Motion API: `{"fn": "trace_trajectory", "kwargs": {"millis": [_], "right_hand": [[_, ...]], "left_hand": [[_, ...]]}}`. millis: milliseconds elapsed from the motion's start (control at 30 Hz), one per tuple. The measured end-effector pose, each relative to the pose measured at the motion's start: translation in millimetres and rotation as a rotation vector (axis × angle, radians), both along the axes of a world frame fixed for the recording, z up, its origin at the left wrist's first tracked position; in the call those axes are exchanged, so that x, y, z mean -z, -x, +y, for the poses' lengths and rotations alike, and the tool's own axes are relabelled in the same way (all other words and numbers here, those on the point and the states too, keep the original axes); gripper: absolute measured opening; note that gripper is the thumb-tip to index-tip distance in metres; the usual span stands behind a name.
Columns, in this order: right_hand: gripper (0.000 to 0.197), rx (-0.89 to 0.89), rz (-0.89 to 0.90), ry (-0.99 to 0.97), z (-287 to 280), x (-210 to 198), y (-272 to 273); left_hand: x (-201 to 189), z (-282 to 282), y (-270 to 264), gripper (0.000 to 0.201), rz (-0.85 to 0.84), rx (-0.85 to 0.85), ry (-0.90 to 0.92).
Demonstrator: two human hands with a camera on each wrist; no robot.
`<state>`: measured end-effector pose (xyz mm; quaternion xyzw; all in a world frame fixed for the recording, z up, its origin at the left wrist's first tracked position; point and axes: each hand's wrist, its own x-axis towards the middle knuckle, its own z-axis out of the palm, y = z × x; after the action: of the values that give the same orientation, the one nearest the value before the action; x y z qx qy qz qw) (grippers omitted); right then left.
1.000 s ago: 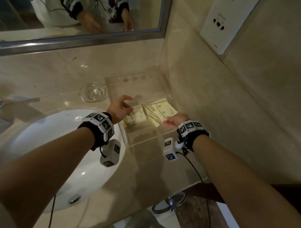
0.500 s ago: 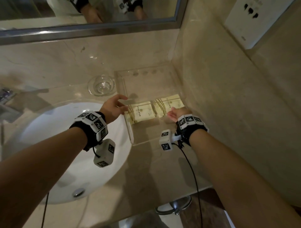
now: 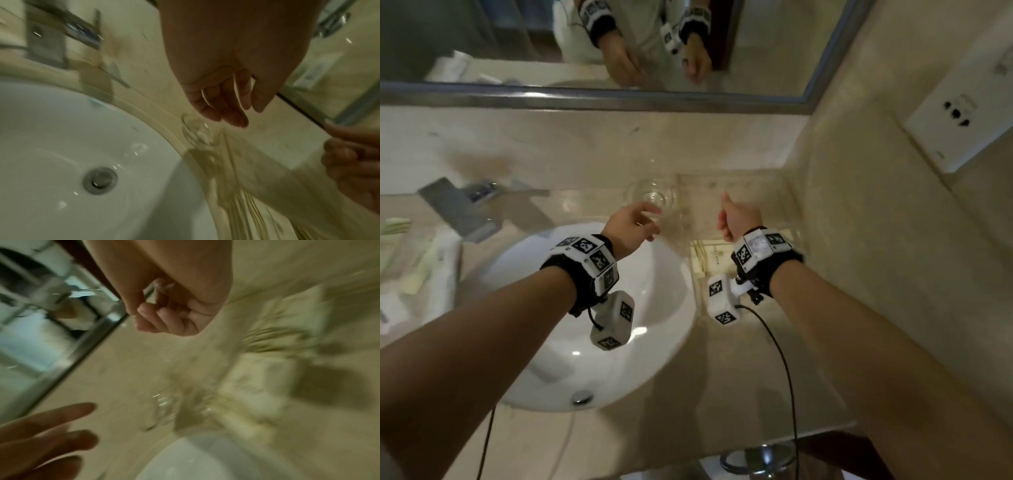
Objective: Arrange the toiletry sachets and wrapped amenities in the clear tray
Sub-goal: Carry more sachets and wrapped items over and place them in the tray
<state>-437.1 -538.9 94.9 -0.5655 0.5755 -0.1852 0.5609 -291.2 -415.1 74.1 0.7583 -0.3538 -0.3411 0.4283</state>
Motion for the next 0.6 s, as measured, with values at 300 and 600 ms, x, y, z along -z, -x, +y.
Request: {"fn": "trace_trajectory", "kwargs": {"millis": [300,600], "right_hand": [[0.048,-0.377,-0.171,0.128,132,-51,-193],[0.042,-0.676,-0.093,0.013,257,-23,-306]], "left_hand": [[-38,139,-118,0.015,-0.054,-0.316,0.087],[-15,301,-206,0.017,-0.06,-0.661,-0.031]]}}
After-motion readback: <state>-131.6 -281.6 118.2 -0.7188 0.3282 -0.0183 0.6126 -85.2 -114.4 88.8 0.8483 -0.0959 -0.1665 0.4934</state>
